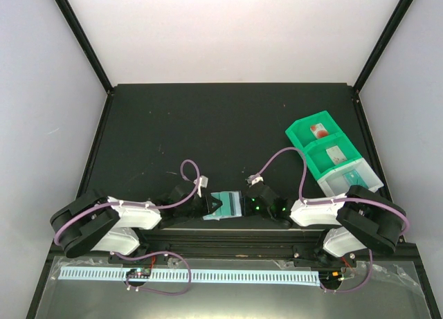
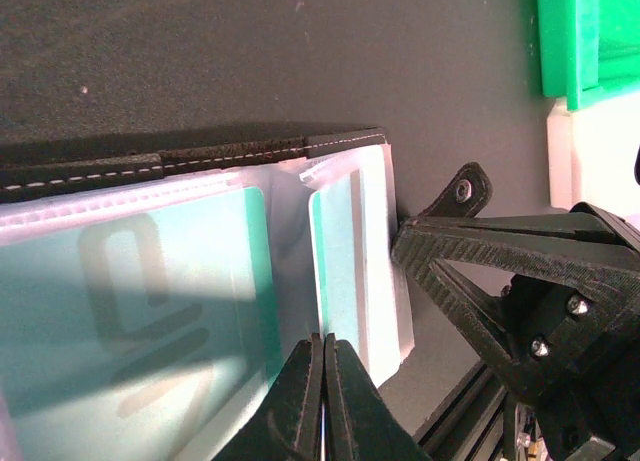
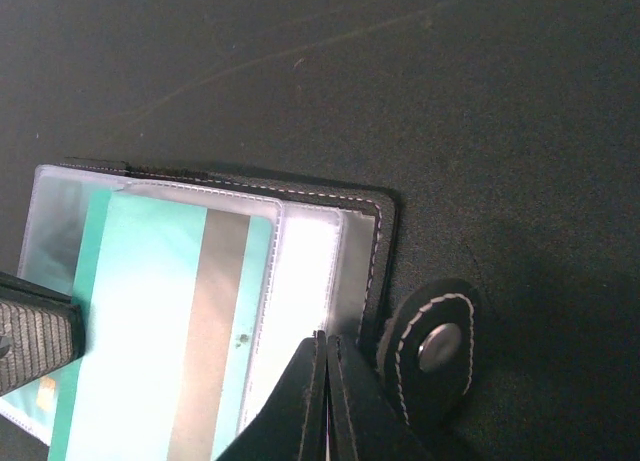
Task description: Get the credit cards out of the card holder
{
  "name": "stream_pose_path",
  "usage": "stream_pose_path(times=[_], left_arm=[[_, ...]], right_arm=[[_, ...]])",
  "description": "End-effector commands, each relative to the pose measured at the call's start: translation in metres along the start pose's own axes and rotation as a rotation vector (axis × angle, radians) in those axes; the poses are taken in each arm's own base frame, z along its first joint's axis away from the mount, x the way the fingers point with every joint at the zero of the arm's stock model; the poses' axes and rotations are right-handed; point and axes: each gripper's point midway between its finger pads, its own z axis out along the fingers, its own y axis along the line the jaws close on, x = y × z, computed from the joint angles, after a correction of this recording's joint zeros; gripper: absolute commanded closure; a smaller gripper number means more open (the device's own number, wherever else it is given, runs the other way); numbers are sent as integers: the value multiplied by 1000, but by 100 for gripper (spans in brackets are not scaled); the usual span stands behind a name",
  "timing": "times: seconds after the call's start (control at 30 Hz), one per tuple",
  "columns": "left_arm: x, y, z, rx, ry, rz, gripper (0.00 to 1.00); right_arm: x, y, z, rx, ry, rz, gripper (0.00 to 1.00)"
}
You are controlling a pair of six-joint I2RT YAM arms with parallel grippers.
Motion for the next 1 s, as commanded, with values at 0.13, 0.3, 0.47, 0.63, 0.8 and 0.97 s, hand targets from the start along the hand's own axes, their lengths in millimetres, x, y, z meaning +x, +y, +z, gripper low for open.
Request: stream_pose_path(times=[0.13,0.3,0.47,0.63,0.8,0.97], left_arm=[[-1,6,-6,-13,5,18,98],[-2,9,-8,-12,4,10,98],[-6,11,-14,-20,-10,13,99],[-11,12,-22,-51,-34,33,98],[-17,13,-33,-74,-77,39,98],[-20,12,-41,-76,-101,44,98]], right_arm=[[39,-35,0,113,133,-24,94],[39,-35,0,113,133,-24,94],[39,-36,0,114,132,-23,94],[38,-35,0,112,130,-25,94],[37,-33,0,110,131,-26,94],[33,-30,-2,106,126,-29,93]])
